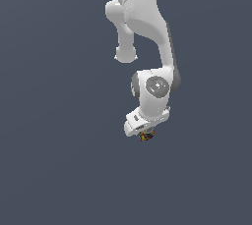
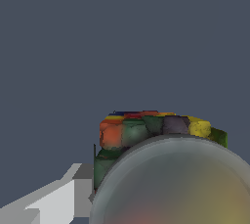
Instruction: Pick up the object and move it to a goal position.
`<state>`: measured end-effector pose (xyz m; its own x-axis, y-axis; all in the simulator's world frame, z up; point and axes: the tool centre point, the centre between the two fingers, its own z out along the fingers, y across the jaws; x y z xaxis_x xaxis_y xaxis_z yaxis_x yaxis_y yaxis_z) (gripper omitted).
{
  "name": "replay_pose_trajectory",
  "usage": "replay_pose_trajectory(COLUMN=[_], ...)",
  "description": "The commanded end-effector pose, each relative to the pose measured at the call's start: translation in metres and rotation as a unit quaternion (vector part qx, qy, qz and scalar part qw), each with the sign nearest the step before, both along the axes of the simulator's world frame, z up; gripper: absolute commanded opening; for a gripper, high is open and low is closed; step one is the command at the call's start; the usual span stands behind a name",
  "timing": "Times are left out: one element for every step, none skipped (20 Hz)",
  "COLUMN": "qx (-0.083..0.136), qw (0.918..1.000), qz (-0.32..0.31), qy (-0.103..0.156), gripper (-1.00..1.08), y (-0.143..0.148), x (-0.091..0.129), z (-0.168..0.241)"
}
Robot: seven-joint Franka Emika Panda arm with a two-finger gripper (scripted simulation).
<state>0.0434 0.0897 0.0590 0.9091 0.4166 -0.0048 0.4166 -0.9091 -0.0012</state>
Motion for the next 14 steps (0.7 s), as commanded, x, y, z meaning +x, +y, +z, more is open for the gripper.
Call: replay_pose_trajectory(qx=[0.0, 0.0, 0.0, 0.0, 0.0, 0.0, 0.0, 0.0, 0.0, 0.0, 0.0, 0.0, 0.0, 0.0], qw=[1.0, 1.0, 1.0, 1.0, 1.0, 1.0, 1.0, 1.0, 1.0, 1.0, 1.0, 1.0, 1.0, 1.0], qz=[0.0, 0.0, 0.0, 0.0, 0.0, 0.0, 0.0, 0.0, 0.0, 0.0, 0.0, 0.0, 0.0, 0.0], qy=[-0.002, -0.002, -0.002, -0.002, -0.002, -0.002, -0.002, -0.002, -0.002, -0.002, -0.002, -0.002, -0.002, -0.002], gripper=[-1.0, -1.0, -1.0, -1.0, -1.0, -1.0, -1.0, -1.0, -1.0, -1.0, -1.0, -1.0, -1.0, -1.0], y=[0.0, -0.001, -0.001, -0.001, -0.002, -0.002, -0.003, -0.003, -0.004, -0.004, -0.005, -0.005, -0.006, -0.007], x=[0.001, 0.001, 0.002, 0.002, 0.002, 0.002, 0.002, 0.002, 0.003, 0.003, 0.003, 0.003, 0.004, 0.004], z=[0.007, 0.011, 0.016, 0.021, 0.027, 0.033, 0.041, 0.049, 0.057, 0.066, 0.076, 0.086, 0.097, 0.108])
